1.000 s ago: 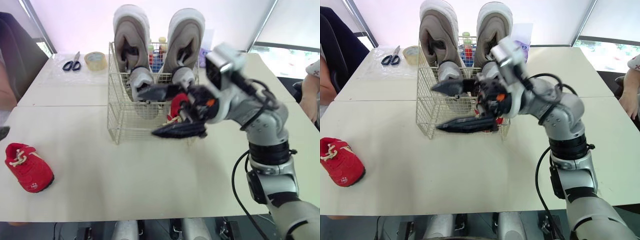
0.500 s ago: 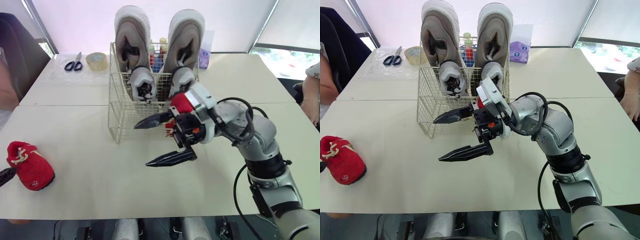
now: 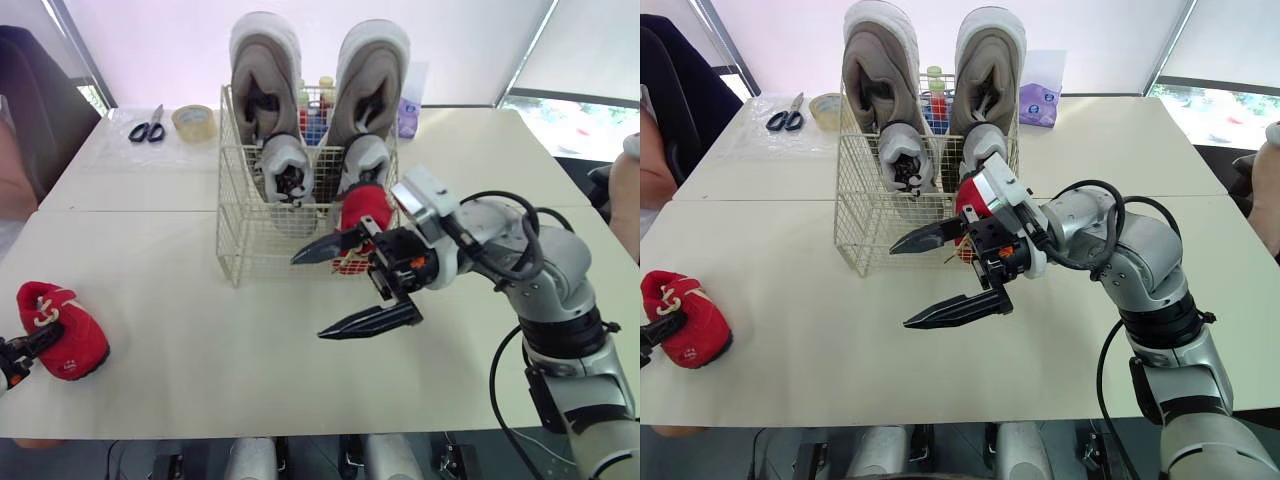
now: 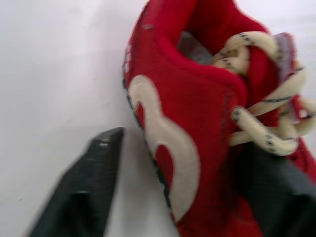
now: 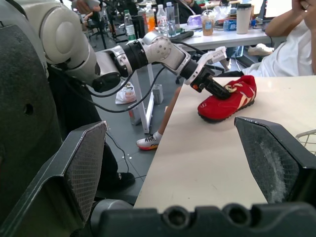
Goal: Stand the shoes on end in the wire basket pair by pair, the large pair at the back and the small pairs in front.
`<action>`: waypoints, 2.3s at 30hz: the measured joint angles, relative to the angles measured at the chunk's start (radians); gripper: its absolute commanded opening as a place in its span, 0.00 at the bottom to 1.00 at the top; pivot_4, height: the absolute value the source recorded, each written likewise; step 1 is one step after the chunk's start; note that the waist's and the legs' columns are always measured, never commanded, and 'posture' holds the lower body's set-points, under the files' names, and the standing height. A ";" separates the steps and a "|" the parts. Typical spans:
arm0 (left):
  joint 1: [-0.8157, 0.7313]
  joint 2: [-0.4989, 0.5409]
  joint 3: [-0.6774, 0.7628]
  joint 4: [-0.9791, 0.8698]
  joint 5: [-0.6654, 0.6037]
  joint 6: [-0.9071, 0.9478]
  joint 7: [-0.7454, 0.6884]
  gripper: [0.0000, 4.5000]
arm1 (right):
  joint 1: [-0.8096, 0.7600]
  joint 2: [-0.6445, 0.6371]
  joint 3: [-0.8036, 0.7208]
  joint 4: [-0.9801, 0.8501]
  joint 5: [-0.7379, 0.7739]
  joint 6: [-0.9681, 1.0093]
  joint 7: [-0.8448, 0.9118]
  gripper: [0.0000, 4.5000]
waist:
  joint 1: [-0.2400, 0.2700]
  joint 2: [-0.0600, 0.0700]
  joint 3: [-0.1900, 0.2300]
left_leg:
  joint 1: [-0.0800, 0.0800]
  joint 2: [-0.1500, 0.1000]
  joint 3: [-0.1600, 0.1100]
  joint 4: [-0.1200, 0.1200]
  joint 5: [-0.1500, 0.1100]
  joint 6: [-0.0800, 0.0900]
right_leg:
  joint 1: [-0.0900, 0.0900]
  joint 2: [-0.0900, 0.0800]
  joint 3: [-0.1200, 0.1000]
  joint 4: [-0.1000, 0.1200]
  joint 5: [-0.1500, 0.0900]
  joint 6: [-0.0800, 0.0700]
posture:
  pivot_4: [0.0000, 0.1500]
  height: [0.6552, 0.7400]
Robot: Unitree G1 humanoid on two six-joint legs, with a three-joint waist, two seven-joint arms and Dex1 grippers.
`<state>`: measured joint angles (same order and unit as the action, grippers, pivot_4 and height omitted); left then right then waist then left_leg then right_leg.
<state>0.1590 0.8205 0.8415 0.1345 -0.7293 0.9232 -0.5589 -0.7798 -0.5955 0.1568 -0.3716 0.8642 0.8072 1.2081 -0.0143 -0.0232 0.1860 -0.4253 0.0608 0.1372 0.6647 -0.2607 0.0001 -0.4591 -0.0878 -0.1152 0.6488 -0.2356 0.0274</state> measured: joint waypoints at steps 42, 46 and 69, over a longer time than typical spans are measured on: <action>-0.471 -0.488 -0.807 -0.704 0.562 -0.876 0.432 0.10 | -0.039 -0.406 -0.295 0.263 0.121 0.342 -0.061 1.00 | 0.021 -0.003 -0.002 | 0.002 0.001 0.002 0.003 0.002 0.006 | 0.010 0.008 -0.001 -0.001 0.004 0.007 | 1.00 0.95; -0.403 -0.548 -0.866 -0.584 0.631 -0.989 0.423 0.10 | 0.002 -0.406 -0.347 0.216 0.150 0.370 -0.104 1.00 | 0.028 -0.003 -0.002 | 0.003 0.002 0.001 0.004 0.002 0.006 | 0.010 0.008 -0.001 -0.001 0.004 0.007 | 1.00 0.95; -0.327 -0.590 -0.881 -0.358 0.707 -1.222 0.373 0.33 | 0.065 -0.297 -0.409 0.185 0.221 0.351 -0.261 1.00 | 0.027 -0.003 -0.003 | 0.007 0.002 0.000 0.005 0.001 0.006 | 0.015 0.007 -0.002 -0.002 0.004 0.007 | 1.00 0.95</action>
<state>-0.1684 0.2307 -0.0393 -0.2240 -0.0221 -0.2993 -0.1855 -0.7149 -0.8925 -0.2522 -0.1871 1.0848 1.1586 0.9472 0.0124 -0.0258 0.1829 -0.4186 0.0631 0.1372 0.6697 -0.2593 0.0065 -0.4440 -0.0805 -0.1177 0.6472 -0.2319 0.0342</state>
